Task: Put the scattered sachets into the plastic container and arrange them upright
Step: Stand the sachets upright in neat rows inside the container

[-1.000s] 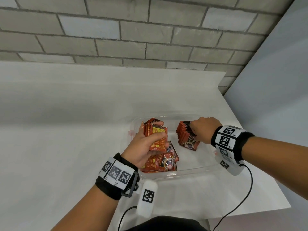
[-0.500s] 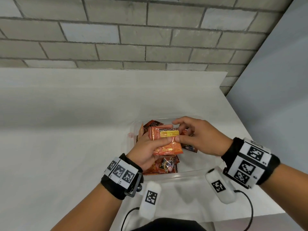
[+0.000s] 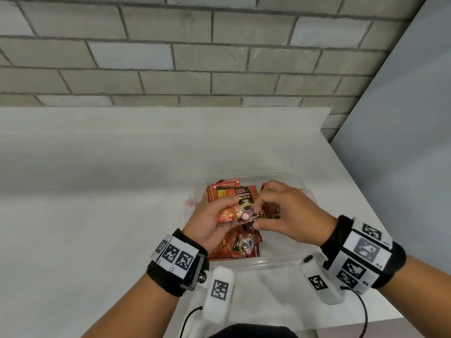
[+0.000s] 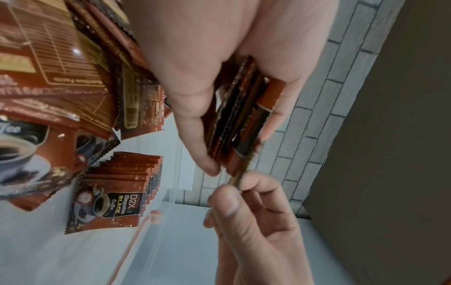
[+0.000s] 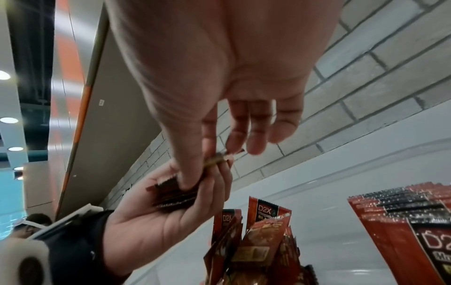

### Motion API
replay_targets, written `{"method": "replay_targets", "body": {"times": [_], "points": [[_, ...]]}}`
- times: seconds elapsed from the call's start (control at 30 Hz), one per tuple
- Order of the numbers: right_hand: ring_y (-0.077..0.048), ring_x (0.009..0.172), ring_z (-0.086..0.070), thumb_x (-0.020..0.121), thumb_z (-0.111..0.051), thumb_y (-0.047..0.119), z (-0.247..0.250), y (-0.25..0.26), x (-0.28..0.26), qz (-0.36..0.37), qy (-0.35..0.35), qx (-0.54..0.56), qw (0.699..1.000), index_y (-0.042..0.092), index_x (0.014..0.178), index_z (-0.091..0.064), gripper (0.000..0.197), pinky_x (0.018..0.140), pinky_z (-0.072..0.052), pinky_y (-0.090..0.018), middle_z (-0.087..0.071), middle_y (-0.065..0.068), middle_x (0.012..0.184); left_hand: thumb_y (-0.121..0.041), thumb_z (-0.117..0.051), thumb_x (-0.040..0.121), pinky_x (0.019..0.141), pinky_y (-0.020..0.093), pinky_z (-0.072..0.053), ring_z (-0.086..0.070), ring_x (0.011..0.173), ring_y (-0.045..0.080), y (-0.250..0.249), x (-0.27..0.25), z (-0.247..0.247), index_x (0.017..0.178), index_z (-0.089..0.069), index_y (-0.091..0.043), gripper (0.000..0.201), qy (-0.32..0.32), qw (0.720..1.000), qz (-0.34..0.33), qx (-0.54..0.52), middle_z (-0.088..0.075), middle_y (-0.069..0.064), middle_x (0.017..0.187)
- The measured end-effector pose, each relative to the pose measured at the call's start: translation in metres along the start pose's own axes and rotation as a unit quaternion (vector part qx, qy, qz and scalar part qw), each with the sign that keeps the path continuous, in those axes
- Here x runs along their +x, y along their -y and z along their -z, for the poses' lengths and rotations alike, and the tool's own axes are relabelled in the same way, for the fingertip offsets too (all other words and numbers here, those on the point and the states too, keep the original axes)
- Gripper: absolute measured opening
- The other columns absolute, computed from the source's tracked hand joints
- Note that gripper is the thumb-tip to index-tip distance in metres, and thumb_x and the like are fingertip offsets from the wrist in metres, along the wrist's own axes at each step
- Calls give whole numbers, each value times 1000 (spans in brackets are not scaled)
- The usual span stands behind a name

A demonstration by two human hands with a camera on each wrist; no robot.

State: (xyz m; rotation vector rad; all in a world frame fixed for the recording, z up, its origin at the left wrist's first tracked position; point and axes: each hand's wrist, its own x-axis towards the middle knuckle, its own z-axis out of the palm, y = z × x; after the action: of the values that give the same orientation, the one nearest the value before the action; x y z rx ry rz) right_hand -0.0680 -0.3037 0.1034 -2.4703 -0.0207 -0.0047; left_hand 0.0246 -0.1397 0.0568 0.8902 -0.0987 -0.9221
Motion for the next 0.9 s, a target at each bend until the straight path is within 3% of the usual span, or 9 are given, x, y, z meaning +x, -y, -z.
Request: {"method": "replay_targets", "body": {"times": [0.07, 0.17, 0.23, 0.3, 0.47, 0.57, 0.67, 0.77, 0.9], "points": [[-9, 88, -53, 74, -79, 34, 3, 1, 1, -3, 5, 6, 1000, 28, 89, -66, 21, 80, -44, -28, -53, 4, 95, -8, -71, 72, 88, 47, -50, -62, 100, 35, -2, -1, 0, 110, -69, -11, 38, -19, 1000, -6, -3, -60, 28, 121], [-11, 85, -55, 82, -71, 33, 11, 5, 6, 6, -71, 0, 997, 27, 103, -65, 23, 77, -45, -25, -55, 6, 99, -2, -67, 74, 80, 45, -55, -66, 97, 33, -4, -3, -2, 128, -56, -8, 55, -21, 1000, -16, 15, -63, 24, 120], [-12, 88, -56, 86, -67, 30, 14, 7, 12, -16, -70, -25, 997, 26, 119, -61, 33, 79, -45, -21, -56, 9, 109, 0, -64, 72, 71, 41, -60, -69, 92, 29, -4, -6, -5, 126, -57, -8, 55, 4, 999, -23, 29, -68, 19, 110], [-11, 90, -58, 88, -65, 26, 15, 8, 16, -47, -24, -15, 999, 26, 127, -56, 40, 78, -45, -17, -58, 11, 109, 1, -63, 71, 64, 35, -58, -71, 87, 26, -4, -7, -9, 120, -60, -11, 50, 23, 999, -28, 41, -71, 15, 101], [-5, 69, -55, 83, -71, 19, 25, 6, 20, -90, 39, 35, 995, 31, 114, -61, 35, 63, -45, -13, -62, 7, 87, -9, -64, 74, 64, 34, -58, -71, 87, 25, -2, -9, -7, 119, -59, -12, 45, 18, 998, -36, 50, -71, 13, 100], [-2, 69, -55, 82, -72, 17, 36, 0, 20, -113, 61, 20, 992, 32, 95, -64, 21, 65, -44, -15, -65, 5, 85, -18, -65, 74, 69, 34, -59, -70, 83, 22, -4, -7, 2, 106, -62, -12, 33, -7, 998, -41, 51, -71, 11, 93], [-4, 69, -54, 82, -72, 18, 44, -13, 19, -163, 66, -64, 982, 27, 90, -62, 15, 62, -42, -17, -64, 3, 86, -22, -66, 74, 73, 36, -56, -68, 78, 20, -6, -6, 12, 105, -63, -12, 33, -25, 998, -34, 46, -69, 11, 91], [-12, 74, -55, 84, -68, 16, 38, -28, 17, -216, 99, -173, 956, 18, 92, -63, 10, 55, -38, -16, -62, 3, 85, -22, -65, 74, 70, 34, -57, -68, 75, 20, -7, -7, 13, 103, -64, -11, 31, -5, 999, -24, 49, -70, 10, 87], [-15, 74, -54, 83, -64, 12, 24, -42, 17, -236, 154, -250, 926, 20, 89, -61, 10, 53, -36, -19, -57, 4, 83, -23, -65, 73, 64, 33, -57, -67, 72, 20, -6, -9, 10, 105, -63, -9, 35, 13, 998, -18, 54, -69, 10, 84]]}}
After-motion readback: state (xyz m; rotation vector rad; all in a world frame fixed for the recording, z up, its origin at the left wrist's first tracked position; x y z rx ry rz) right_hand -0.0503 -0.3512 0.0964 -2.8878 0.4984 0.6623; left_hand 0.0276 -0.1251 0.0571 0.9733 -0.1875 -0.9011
